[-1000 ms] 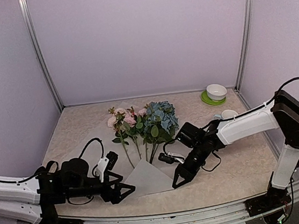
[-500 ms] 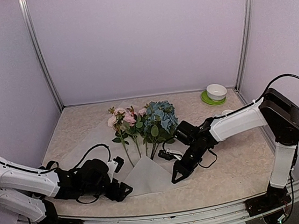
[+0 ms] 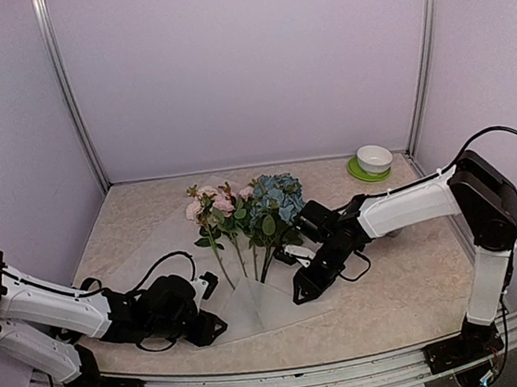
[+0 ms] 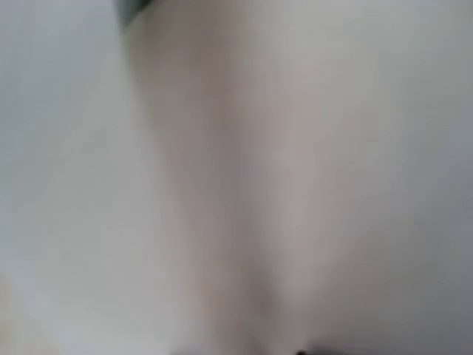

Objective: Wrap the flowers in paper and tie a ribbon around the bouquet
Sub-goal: Press the fold line of the 1/4-folded wrapping paper.

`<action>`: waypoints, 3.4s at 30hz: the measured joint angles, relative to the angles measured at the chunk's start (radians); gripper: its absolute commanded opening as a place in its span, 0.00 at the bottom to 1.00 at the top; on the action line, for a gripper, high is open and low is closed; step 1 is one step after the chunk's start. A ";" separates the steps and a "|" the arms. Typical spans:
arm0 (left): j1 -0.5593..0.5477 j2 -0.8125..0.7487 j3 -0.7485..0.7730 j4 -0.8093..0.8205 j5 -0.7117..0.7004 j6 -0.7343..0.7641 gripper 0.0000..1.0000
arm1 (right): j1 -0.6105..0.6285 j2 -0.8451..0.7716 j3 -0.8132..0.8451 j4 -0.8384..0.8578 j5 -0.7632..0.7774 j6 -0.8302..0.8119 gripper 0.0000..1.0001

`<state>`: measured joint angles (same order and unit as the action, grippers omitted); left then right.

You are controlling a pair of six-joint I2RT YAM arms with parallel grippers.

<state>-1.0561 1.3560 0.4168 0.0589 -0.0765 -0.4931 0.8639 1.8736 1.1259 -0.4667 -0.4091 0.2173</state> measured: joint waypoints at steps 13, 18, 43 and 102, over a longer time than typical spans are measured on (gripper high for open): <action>-0.066 0.086 0.066 0.003 -0.084 -0.087 0.43 | 0.170 -0.108 0.044 0.024 0.099 0.058 0.04; -0.069 0.075 0.067 -0.021 -0.091 -0.110 0.43 | 0.134 -0.051 -0.072 0.179 -0.050 0.124 0.01; -0.209 0.005 0.113 -0.129 -0.145 -0.097 0.27 | 0.112 -0.011 -0.150 0.284 -0.106 0.179 0.00; -0.312 -0.092 0.261 -0.481 -0.293 -0.490 0.10 | 0.114 -0.017 -0.168 0.319 -0.080 0.211 0.00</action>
<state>-1.3685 1.2644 0.6781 -0.4221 -0.3691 -0.9833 0.9779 1.8565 0.9577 -0.1478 -0.4892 0.4286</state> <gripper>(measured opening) 0.101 0.003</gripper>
